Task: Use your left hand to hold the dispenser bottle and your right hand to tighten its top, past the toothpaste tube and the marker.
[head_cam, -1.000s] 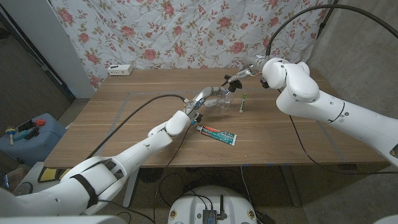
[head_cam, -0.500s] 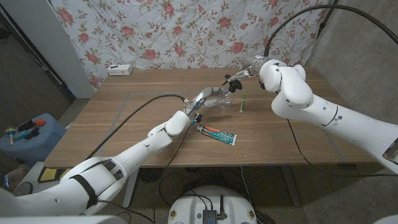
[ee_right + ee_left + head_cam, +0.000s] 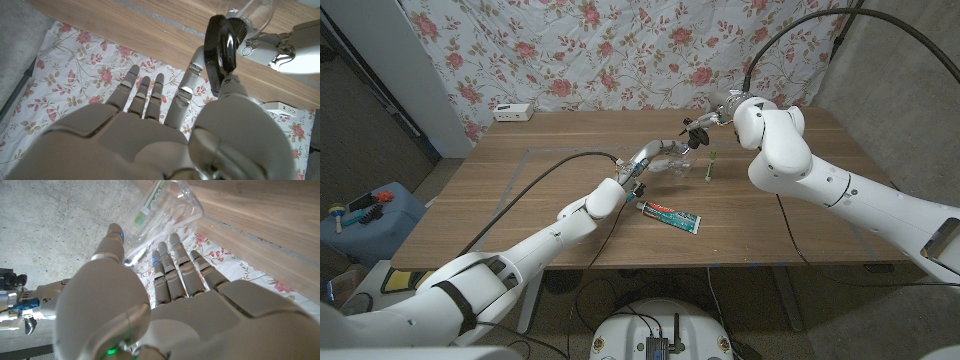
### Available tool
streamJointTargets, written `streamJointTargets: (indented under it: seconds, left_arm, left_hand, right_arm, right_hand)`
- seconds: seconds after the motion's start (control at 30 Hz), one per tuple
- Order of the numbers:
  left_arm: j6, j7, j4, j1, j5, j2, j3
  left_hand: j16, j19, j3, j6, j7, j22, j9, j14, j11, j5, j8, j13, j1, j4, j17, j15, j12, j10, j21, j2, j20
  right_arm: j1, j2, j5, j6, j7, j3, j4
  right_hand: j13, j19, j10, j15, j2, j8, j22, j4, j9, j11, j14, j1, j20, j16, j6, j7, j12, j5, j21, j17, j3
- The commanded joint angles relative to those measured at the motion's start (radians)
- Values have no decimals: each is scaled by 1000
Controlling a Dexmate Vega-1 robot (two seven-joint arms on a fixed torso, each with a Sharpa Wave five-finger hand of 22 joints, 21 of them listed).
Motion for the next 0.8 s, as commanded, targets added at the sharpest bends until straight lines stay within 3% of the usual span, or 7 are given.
streamJointTargets:
  seconds: [0.03,0.6,0.8]
  left_arm:
    - [2,4,-2,4,1,-1,-2]
    - [1,10,-2,7,0,-2,-2]
    - [-1,7,2,5,-1,-3,-2]
  left_hand:
    - [6,0,70,58,-32,2,5,13,-4,8,8,5,-32,64,3,-77,4,4,0,45,-72]
    - [6,0,71,58,-33,2,5,14,-5,8,8,5,-33,64,3,-78,4,6,0,45,-71]
    - [6,-1,72,58,-33,2,5,14,-5,8,8,5,-33,64,3,-78,4,6,0,45,-71]
  right_arm:
    - [-18,42,-95,-27,44,6,27]
    - [-65,96,-195,-54,67,33,50]
    - [-74,114,-222,-55,88,43,60]
  right_hand:
    - [3,16,27,0,10,10,5,-14,3,-4,25,9,0,10,36,3,6,3,3,2,6]
    - [1,35,85,-16,22,31,5,-43,2,-16,74,30,-1,15,111,1,8,4,1,2,20]
    - [1,37,97,-16,26,35,5,-49,2,-8,85,33,1,17,119,-1,8,4,0,3,23]
